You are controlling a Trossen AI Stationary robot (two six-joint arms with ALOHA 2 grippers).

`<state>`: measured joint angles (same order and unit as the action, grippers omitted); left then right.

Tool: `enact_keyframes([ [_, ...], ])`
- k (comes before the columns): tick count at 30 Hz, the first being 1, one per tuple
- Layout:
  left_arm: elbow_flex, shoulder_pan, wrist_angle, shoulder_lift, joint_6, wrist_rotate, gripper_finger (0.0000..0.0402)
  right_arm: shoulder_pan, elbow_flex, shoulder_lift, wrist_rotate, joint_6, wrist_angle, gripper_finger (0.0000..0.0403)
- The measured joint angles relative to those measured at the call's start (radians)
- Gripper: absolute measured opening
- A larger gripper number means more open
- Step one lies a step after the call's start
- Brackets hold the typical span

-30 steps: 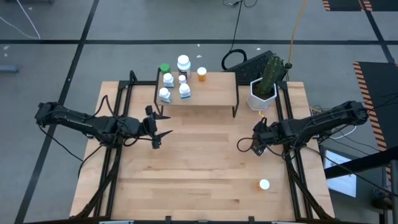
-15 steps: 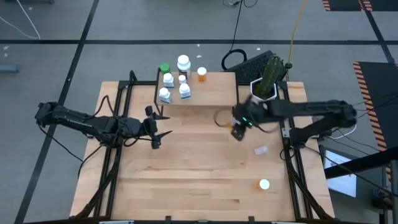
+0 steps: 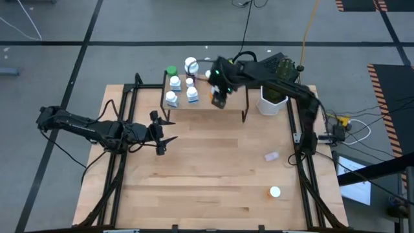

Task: Pick and place medicine bottles onto shelf by color
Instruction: Put the top orange pill bottle on the shelf, then put the orange pill bottle on the shelf

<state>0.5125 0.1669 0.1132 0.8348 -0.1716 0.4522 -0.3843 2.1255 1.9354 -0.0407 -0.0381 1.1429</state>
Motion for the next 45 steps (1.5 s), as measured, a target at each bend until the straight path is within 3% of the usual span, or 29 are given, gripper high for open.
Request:
enact_keyframes([
  [6,0.000,0.000,0.039,0.000,0.028,0.004,0.0273,-0.068,0.089,0.116,0.047,-0.062,0.001,0.0202],
  [16,0.000,0.000,0.041,0.000,0.028,0.004,0.0273,-0.108,0.091,0.156,0.048,-0.113,-0.043,0.0206],
  [29,0.000,0.000,0.041,0.000,0.031,0.003,0.0273,-0.107,0.090,0.158,0.043,-0.131,-0.115,0.0289],
  [38,0.000,0.000,0.041,0.000,0.057,0.026,0.0273,-0.078,0.089,0.046,-0.020,-0.073,-0.003,0.0292],
  [45,0.000,0.000,0.006,0.001,0.100,0.014,0.0273,0.067,0.042,-0.102,-0.084,0.113,0.235,0.0292],
])
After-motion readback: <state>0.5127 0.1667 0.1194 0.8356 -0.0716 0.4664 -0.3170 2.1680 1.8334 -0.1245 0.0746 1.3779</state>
